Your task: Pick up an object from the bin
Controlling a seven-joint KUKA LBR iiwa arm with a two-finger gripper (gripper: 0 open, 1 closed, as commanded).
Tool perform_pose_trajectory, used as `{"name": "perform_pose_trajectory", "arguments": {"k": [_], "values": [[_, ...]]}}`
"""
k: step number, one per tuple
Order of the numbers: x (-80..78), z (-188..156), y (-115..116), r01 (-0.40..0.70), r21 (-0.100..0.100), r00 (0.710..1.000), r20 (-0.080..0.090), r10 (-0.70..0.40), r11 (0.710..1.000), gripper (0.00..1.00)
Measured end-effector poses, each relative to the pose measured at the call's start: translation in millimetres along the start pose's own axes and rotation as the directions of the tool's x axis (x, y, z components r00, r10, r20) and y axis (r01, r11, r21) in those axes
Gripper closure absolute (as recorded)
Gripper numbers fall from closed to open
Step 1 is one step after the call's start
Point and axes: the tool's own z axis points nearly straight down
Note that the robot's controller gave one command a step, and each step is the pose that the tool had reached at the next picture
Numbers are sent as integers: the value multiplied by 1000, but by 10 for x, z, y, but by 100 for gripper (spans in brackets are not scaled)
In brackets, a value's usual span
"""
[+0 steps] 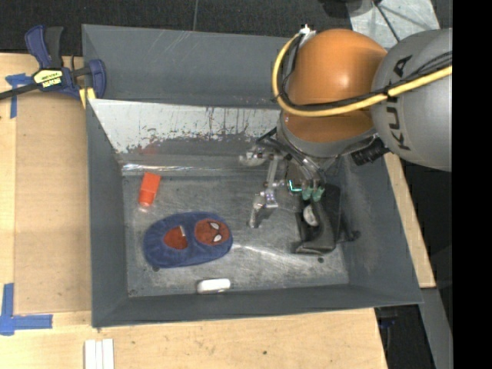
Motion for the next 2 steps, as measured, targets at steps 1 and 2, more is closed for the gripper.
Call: {"name": "perform_pose_trajectory", "arguments": {"k": [1, 2], "values": [[-278, 751, 608, 6, -2, 1000, 1, -6, 1000, 0], [-80, 1170, 234, 27, 2, 1000, 2, -27, 1000, 0]]}}
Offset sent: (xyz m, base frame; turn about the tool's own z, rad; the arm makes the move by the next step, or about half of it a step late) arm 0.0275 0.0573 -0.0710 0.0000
